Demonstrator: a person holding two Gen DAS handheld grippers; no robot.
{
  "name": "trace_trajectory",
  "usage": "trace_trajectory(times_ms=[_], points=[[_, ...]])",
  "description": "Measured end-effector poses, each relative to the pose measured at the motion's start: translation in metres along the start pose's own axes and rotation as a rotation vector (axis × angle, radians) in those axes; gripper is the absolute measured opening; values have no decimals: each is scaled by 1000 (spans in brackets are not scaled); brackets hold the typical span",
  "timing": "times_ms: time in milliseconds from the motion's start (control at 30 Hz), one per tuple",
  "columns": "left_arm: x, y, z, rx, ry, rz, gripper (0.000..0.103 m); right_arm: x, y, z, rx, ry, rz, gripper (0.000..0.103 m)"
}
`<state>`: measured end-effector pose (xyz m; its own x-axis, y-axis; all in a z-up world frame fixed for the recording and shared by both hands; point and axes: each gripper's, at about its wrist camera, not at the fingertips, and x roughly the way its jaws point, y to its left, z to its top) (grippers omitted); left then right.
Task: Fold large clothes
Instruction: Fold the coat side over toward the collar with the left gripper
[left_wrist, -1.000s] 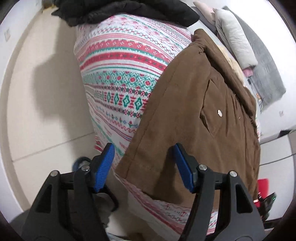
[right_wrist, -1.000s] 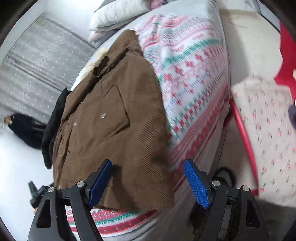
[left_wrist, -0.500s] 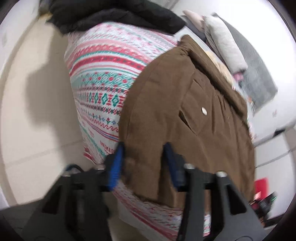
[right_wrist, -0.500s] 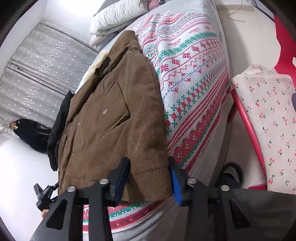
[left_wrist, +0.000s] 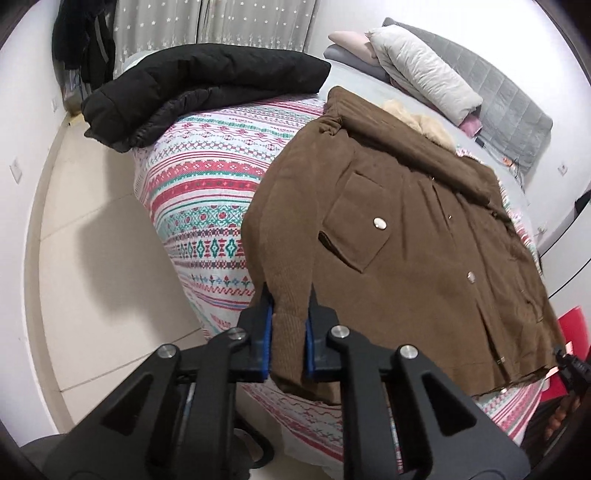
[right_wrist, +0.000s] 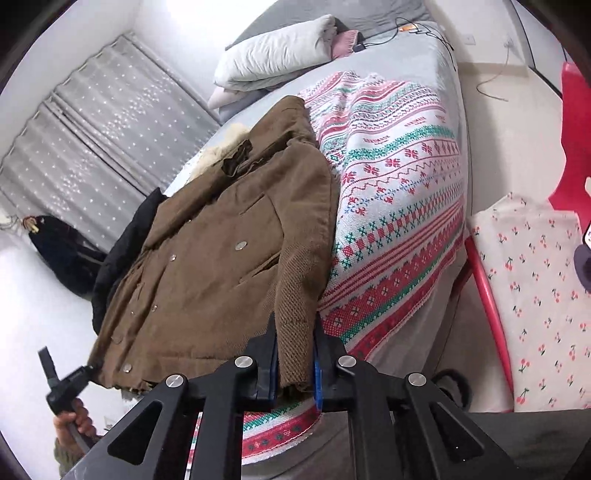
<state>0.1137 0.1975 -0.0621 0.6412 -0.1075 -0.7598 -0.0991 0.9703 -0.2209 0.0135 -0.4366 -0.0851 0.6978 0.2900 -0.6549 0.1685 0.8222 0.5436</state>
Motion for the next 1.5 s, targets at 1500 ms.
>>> trace_trajectory(times_ms=[1500], points=[[-43, 6, 33, -128, -142, -86, 13, -49, 16, 36, 23, -122, 321, 10]])
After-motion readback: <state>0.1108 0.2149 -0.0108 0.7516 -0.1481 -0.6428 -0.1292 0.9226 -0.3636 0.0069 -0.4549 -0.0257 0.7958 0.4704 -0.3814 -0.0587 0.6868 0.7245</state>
